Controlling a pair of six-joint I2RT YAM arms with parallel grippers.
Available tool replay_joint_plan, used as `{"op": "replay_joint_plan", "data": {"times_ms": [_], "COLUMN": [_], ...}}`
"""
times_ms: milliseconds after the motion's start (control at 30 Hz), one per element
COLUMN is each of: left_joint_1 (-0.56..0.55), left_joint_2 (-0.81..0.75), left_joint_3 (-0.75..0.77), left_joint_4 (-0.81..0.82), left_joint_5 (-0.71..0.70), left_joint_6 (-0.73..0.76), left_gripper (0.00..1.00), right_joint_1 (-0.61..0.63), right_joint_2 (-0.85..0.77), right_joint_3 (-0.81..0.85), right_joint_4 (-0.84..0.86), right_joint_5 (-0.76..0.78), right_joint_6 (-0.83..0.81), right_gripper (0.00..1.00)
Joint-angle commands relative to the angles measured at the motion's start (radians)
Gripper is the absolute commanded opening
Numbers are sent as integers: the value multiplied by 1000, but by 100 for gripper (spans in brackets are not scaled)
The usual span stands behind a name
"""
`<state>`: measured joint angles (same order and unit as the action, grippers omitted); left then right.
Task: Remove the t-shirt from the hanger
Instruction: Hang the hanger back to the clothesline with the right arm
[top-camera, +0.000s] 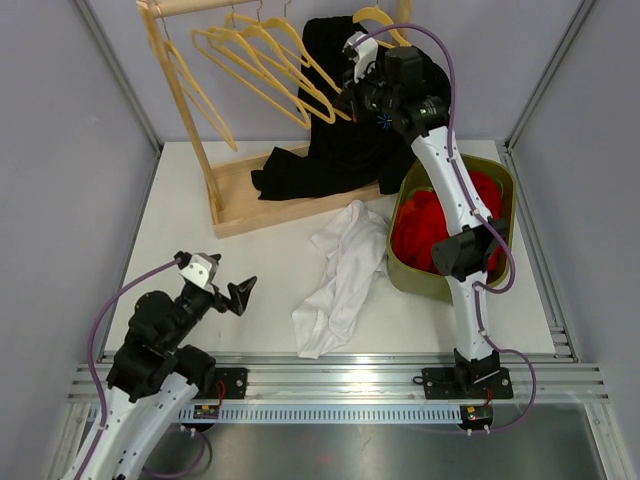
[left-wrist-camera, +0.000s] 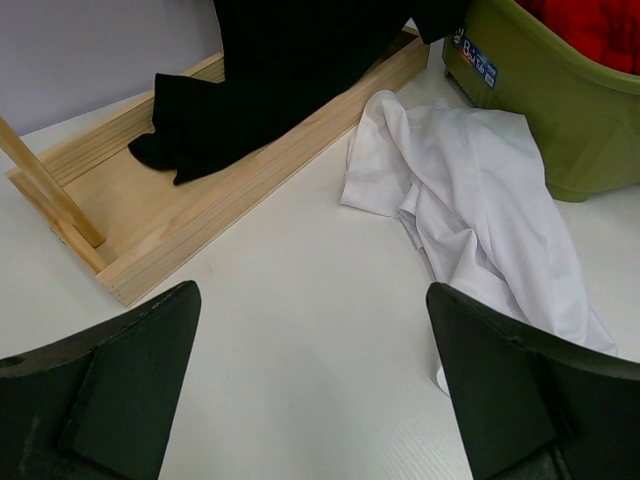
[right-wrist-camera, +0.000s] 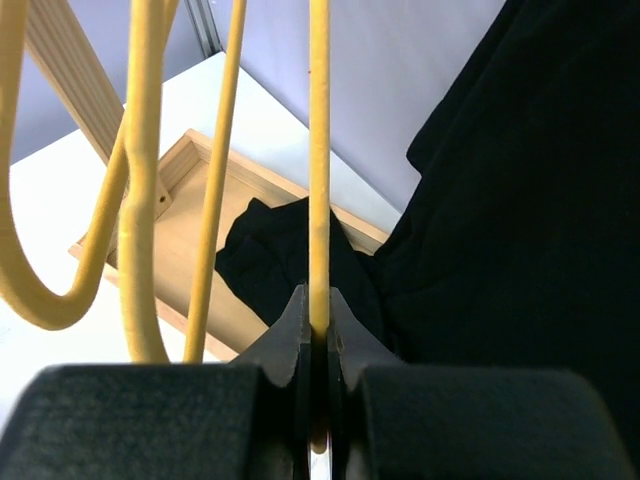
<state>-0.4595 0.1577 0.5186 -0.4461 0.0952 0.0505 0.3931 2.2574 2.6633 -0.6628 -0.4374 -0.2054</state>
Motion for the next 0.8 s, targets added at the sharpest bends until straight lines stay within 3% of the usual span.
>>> {"op": "replay_joint_plan", "data": {"times_ms": [0, 200, 233, 333, 433, 600, 667, 767], "left_joint_1": [-1, -1, -1, -1, -1, -1, -1, -16], "left_joint_2": [20, 32, 32, 58, 146, 351, 428, 505], "left_joint_3": [-2, -5, -6, 3, 49, 159, 153, 86], "left_joint_4": [67, 75, 78, 80, 43, -5, 54, 217], "left_joint_5": [29, 32, 32, 26, 43, 142, 217, 279], "left_joint_6": [-8, -18, -18, -31, -49, -255, -311, -431], "left_gripper": [99, 99, 99, 99, 99, 99, 99, 99], "right_joint_1": [10, 4, 0, -26, -66, -112, -120, -132], "right_joint_2": [-16, -125, -168, -244, -338, -524, -642, -789], "right_joint_3": [0, -132, -155, -230, -334, -626, -806, -1019], "right_joint_4": [16, 43, 48, 51, 58, 78, 107, 91], "right_joint_5": [5, 14, 12, -4, -32, -86, -101, -168], "right_joint_6": [-6, -40, -40, -40, -48, -156, -193, -276], "right_gripper": [7, 36, 47, 64, 75, 93, 99, 99]}}
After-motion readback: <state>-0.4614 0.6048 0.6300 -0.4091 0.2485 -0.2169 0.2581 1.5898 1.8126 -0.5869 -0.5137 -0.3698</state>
